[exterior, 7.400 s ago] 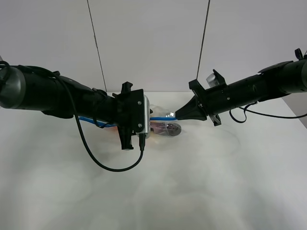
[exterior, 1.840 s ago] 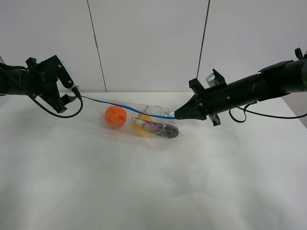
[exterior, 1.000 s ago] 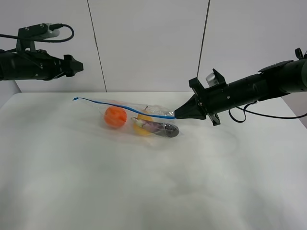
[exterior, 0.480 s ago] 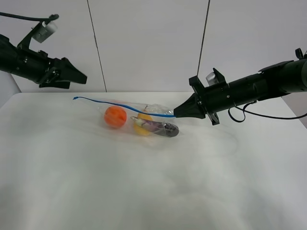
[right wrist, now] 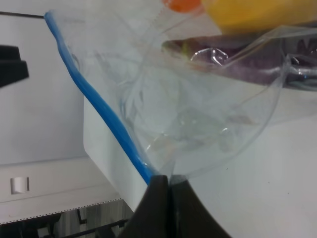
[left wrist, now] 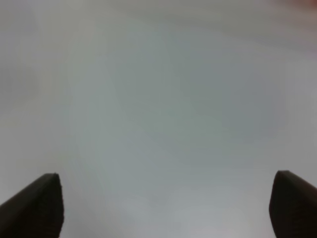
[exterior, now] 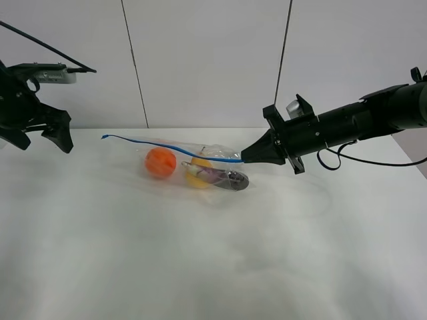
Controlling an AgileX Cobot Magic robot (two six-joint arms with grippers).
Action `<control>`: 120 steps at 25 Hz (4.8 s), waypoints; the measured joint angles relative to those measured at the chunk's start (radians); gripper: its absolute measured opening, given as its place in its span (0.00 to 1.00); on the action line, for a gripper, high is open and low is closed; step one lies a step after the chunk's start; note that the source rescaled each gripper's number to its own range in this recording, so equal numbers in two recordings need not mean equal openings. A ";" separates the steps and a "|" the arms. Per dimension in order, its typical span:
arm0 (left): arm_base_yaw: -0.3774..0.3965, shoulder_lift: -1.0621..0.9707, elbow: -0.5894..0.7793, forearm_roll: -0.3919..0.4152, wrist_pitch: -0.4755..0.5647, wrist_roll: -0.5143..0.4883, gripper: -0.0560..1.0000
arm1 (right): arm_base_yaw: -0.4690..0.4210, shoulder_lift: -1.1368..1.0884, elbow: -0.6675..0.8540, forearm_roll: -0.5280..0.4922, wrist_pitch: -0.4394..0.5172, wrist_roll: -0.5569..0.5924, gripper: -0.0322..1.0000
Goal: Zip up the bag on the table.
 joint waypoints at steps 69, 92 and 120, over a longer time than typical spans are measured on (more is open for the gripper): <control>-0.071 -1.763 0.876 0.000 0.063 -0.166 1.00 | 0.000 0.000 -0.006 -0.024 0.041 0.012 0.78; -0.071 -1.763 0.876 0.000 0.063 -0.166 1.00 | -0.032 0.001 -0.501 -1.255 0.139 0.634 1.00; -0.071 -1.763 0.876 0.000 0.063 -0.166 1.00 | -0.088 -1.047 0.545 -1.233 0.031 0.737 1.00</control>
